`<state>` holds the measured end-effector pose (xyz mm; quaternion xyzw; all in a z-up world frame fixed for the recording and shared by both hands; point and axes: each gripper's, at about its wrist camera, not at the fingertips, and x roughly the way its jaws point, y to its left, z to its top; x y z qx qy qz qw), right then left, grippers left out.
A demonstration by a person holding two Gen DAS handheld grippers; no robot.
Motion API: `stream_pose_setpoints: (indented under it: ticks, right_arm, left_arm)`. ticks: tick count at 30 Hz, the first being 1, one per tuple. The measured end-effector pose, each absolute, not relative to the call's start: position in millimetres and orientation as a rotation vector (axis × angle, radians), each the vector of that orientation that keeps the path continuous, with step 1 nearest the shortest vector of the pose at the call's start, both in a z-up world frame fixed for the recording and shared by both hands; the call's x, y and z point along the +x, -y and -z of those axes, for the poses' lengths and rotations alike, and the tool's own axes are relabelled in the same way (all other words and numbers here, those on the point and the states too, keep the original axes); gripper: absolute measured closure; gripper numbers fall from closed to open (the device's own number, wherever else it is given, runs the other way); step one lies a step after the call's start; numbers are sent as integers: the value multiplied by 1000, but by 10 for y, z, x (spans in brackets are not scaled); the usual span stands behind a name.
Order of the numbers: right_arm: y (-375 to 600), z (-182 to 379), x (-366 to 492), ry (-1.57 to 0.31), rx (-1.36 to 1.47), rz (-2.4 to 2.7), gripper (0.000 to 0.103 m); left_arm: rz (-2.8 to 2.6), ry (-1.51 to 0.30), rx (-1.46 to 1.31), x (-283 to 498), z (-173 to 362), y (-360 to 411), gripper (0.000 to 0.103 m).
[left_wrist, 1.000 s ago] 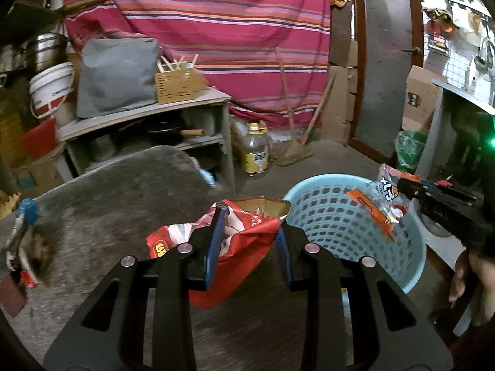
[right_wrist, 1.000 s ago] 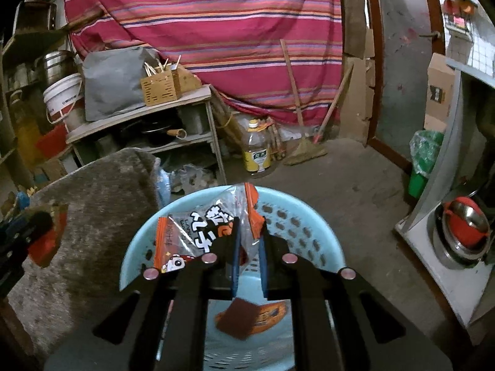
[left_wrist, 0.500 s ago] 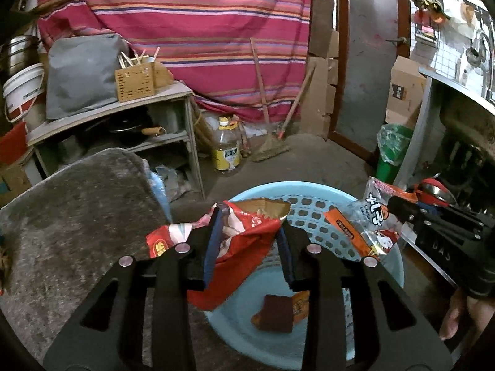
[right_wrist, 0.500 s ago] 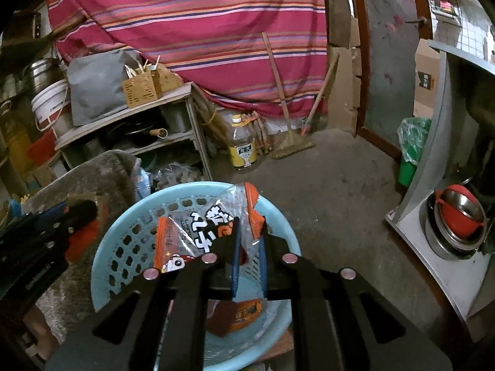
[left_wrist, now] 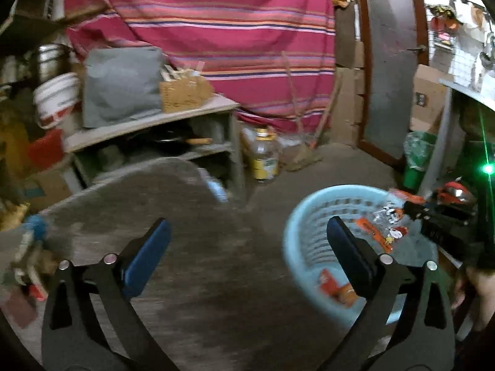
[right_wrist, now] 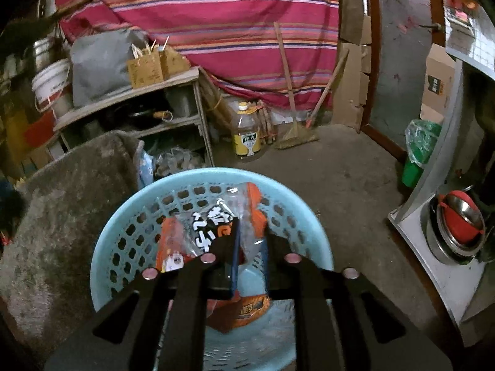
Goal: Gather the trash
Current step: 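Carry both bags over the blue basket and open both tools, then move the left tool to the second maroon pad while the right tool returns to the table, then grasp the maroon scouring pad with the left tool and lift it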
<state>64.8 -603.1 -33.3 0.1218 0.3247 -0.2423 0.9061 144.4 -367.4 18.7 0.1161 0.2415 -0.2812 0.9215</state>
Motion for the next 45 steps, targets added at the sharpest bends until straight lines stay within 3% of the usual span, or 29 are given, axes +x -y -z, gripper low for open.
stream_pose_setpoints:
  ticks: [1, 2, 3, 4, 10, 12, 28, 40, 45]
  right_arm:
    - [6003, 342, 683, -675, 244, 509, 83]
    - [5974, 355, 727, -684, 245, 516, 72]
    - [5958, 364, 753, -690, 251, 516, 52]
    - [5945, 372, 774, -694, 255, 522, 42]
    - [5790, 335, 895, -695, 266, 553, 28]
    - [5695, 274, 937, -670, 278, 551, 13]
    - [4261, 165, 1661, -660, 235, 313, 8]
    - [3608, 152, 2050, -636, 223, 310, 4]
    - [3419, 132, 2165, -640, 171, 296, 4]
  left_arm:
    - [556, -486, 250, 1459, -208, 3524, 5]
    - [540, -480, 256, 1475, -226, 3415, 5]
    - [519, -471, 260, 1490, -243, 3248, 5]
    - [509, -469, 259, 1508, -263, 3142, 5]
    - [396, -490, 219, 1756, -265, 2274, 5]
    - [345, -501, 208, 1849, -222, 2002, 5]
    - [-26, -651, 90, 2317, 357, 193, 5]
    - [-20, -804, 49, 2688, 690, 64, 6]
    - [36, -839, 3, 2737, 719, 5, 19]
